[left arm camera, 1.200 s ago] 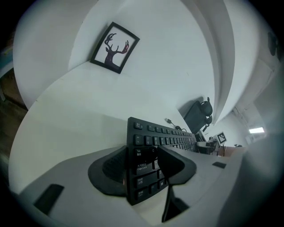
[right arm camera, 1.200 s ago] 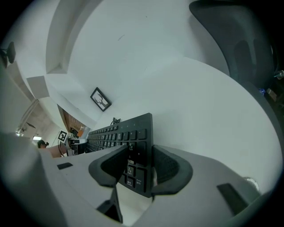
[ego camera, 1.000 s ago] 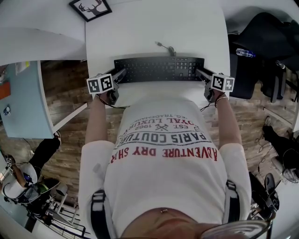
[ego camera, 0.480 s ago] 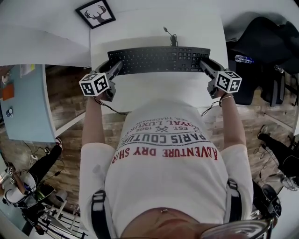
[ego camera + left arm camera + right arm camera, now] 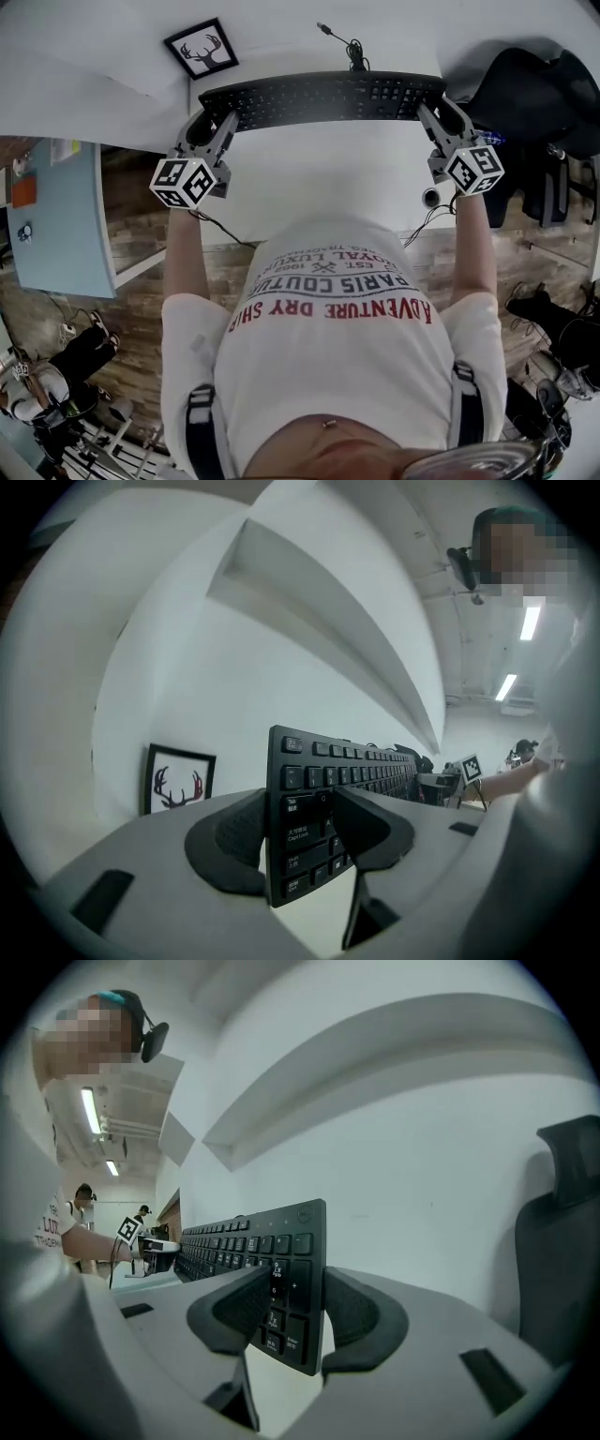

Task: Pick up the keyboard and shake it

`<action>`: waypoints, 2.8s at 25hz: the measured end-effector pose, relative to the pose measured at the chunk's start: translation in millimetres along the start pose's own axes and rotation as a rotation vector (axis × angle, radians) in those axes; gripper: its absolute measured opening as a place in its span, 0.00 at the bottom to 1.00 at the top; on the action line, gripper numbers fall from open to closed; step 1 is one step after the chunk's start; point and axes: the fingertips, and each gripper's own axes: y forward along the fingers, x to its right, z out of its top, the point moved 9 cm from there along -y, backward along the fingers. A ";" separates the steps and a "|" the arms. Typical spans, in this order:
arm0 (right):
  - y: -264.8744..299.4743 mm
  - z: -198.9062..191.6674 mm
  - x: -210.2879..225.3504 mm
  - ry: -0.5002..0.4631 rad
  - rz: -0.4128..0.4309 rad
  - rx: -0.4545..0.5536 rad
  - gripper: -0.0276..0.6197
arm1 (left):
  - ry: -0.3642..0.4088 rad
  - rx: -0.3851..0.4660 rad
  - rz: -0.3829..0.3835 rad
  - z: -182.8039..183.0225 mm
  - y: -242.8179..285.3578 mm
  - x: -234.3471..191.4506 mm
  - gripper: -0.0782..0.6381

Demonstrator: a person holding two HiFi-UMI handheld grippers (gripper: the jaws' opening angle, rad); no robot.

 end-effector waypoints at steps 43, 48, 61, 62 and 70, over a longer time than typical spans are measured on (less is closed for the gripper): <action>-30.7 105.3 -76.7 -0.452 -0.208 0.205 0.34 | 0.224 0.366 -0.026 76.4 -47.0 21.4 0.43; -24.0 91.0 -100.9 -0.509 -0.207 0.170 0.34 | 0.125 0.285 -0.068 56.8 -37.5 -14.2 0.44; -71.3 85.8 -121.5 -0.763 -0.344 0.441 0.35 | 0.267 0.307 -0.151 59.1 -48.6 14.0 0.45; -72.6 86.0 -121.8 -0.770 -0.348 0.442 0.35 | 0.270 0.307 -0.152 59.1 -48.1 15.1 0.45; -69.9 85.1 -106.0 -0.599 -0.281 0.368 0.35 | 0.272 0.249 -0.116 58.0 -48.8 27.9 0.45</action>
